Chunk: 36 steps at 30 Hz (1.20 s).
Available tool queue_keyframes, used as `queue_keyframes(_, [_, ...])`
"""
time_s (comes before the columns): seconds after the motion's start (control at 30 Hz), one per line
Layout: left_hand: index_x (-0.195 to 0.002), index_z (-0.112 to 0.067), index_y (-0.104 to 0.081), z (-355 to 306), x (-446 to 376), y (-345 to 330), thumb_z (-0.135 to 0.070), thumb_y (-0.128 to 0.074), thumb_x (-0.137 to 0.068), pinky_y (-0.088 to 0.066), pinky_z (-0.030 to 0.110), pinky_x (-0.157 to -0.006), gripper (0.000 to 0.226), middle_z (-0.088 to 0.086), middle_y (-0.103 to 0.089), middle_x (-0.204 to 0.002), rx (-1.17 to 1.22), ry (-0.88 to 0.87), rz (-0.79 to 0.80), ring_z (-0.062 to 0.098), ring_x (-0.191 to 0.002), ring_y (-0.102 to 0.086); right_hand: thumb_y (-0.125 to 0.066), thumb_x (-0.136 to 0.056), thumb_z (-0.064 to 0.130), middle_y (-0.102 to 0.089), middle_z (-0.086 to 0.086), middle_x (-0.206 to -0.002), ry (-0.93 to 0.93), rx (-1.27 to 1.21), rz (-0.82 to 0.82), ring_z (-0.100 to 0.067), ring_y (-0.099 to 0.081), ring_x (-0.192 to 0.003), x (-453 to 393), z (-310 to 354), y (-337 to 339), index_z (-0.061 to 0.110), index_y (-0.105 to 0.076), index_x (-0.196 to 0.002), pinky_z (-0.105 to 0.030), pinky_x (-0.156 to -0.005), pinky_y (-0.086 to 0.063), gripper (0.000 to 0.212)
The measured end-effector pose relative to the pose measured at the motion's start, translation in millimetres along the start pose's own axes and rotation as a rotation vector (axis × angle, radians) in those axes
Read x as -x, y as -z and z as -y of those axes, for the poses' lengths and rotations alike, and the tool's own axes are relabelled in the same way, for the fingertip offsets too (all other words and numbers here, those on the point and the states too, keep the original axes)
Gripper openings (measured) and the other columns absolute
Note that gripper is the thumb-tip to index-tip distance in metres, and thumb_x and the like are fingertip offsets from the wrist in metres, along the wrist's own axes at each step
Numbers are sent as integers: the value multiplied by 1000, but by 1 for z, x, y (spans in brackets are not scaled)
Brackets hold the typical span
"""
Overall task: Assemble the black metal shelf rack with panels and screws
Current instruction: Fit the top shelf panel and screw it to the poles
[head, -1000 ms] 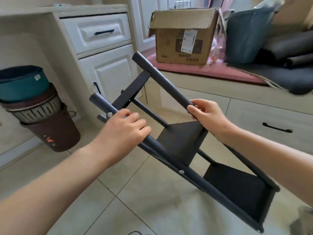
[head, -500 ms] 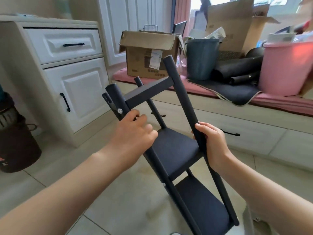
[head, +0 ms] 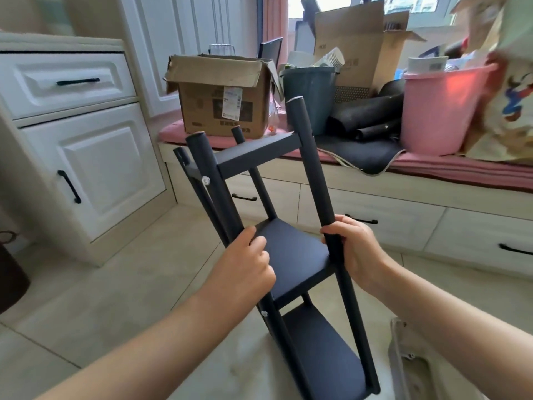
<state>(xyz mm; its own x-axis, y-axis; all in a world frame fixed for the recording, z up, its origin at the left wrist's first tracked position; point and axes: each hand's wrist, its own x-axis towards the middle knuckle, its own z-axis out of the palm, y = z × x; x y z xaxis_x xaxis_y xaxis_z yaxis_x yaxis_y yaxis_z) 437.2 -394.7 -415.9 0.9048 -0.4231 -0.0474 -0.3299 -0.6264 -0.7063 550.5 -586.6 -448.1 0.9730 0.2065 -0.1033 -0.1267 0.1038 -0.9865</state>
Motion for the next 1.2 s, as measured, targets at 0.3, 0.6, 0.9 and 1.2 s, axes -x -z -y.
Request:
queue_keyframes(0.3, [-79,-13,-56,-9,-23,-3,11,-40,-86,-14,48,-115,30,9,-56,-83,79,-20,49,30,-93,-32,-69,-88,8,-76,-6,-84,-28,519,252,-15,-73,-81,32,0,33,11,-68,-103,-29,-76,-54,15])
queue_keyframes(0.6, [-97,-4,-67,-45,-48,7,10,-43,-94,-11,50,-120,28,13,-66,-99,21,-96,37,35,-116,-41,-76,-82,6,-74,-11,-92,-69,519,98,-14,-73,-79,53,-8,73,11,-67,-96,-20,-60,-53,17])
queue_keyframes(0.9, [-110,-6,-65,-59,-50,1,-1,-50,-98,-11,47,-121,20,15,-62,-120,-60,-12,226,36,-128,-37,-80,-79,16,-73,1,-82,-4,592,94,-22,-72,-86,65,-36,77,16,-67,-84,-43,-85,-59,14])
queue_keyframes(1.2, [-102,-13,-67,-61,-38,1,0,-55,-94,-15,40,-119,20,4,-64,-105,14,56,285,30,-117,-46,-78,-79,16,-73,-1,-88,78,739,204,-16,-68,-87,69,-40,64,14,-70,-85,-36,-88,-55,11])
